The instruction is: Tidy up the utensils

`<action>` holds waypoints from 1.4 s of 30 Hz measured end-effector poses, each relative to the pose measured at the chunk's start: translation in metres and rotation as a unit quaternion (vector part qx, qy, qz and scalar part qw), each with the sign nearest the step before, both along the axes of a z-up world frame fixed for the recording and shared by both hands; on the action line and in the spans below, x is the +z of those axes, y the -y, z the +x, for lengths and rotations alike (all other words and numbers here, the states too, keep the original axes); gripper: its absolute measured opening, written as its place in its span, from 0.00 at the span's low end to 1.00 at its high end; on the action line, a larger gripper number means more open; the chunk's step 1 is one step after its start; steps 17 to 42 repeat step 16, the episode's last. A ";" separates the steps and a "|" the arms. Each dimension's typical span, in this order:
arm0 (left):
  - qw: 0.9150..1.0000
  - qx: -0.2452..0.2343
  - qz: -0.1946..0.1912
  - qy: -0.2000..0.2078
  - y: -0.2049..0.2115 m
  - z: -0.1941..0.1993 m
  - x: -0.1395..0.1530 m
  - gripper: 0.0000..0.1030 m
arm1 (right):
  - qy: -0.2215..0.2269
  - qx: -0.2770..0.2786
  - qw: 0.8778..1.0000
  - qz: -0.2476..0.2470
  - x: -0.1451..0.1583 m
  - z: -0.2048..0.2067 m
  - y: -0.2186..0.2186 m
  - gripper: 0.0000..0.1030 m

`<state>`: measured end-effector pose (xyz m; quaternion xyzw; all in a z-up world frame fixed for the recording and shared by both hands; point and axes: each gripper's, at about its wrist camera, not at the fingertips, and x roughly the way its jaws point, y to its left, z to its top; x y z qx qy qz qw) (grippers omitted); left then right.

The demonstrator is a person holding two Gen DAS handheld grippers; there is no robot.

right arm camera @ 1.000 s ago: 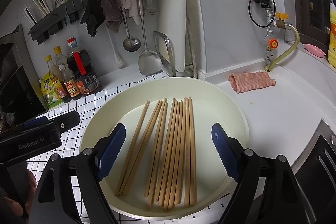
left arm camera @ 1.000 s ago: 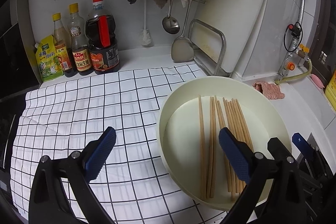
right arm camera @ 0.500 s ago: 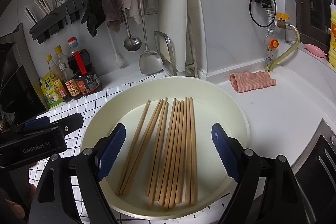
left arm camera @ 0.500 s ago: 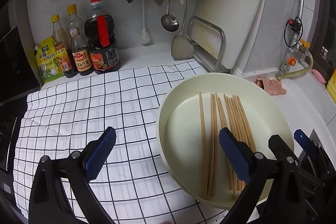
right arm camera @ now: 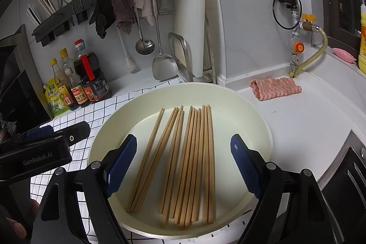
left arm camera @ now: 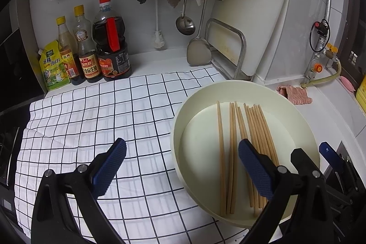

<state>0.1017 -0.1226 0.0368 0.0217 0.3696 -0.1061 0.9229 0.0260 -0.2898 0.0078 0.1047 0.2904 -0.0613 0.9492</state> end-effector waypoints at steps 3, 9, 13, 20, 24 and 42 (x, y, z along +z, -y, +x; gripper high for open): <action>1.000 -0.002 -0.001 0.002 0.000 0.000 0.000 0.94 | 0.000 0.000 1.000 0.001 0.000 0.000 0.000 0.78; 1.000 -0.002 0.000 -0.003 0.001 0.001 0.000 0.94 | -0.001 0.001 1.000 -0.001 -0.001 0.001 -0.001 0.78; 1.000 0.001 -0.005 -0.012 0.000 0.003 -0.001 0.94 | 0.000 0.001 1.000 0.000 -0.001 0.000 -0.001 0.78; 1.000 0.003 -0.005 -0.014 -0.002 0.004 -0.002 0.94 | -0.001 0.000 1.000 0.000 -0.001 0.001 -0.002 0.78; 1.000 0.003 -0.005 -0.014 -0.002 0.004 -0.002 0.94 | -0.001 0.000 1.000 0.000 -0.001 0.001 -0.002 0.78; 1.000 0.003 -0.005 -0.014 -0.002 0.004 -0.002 0.94 | -0.001 0.000 1.000 0.000 -0.001 0.001 -0.002 0.78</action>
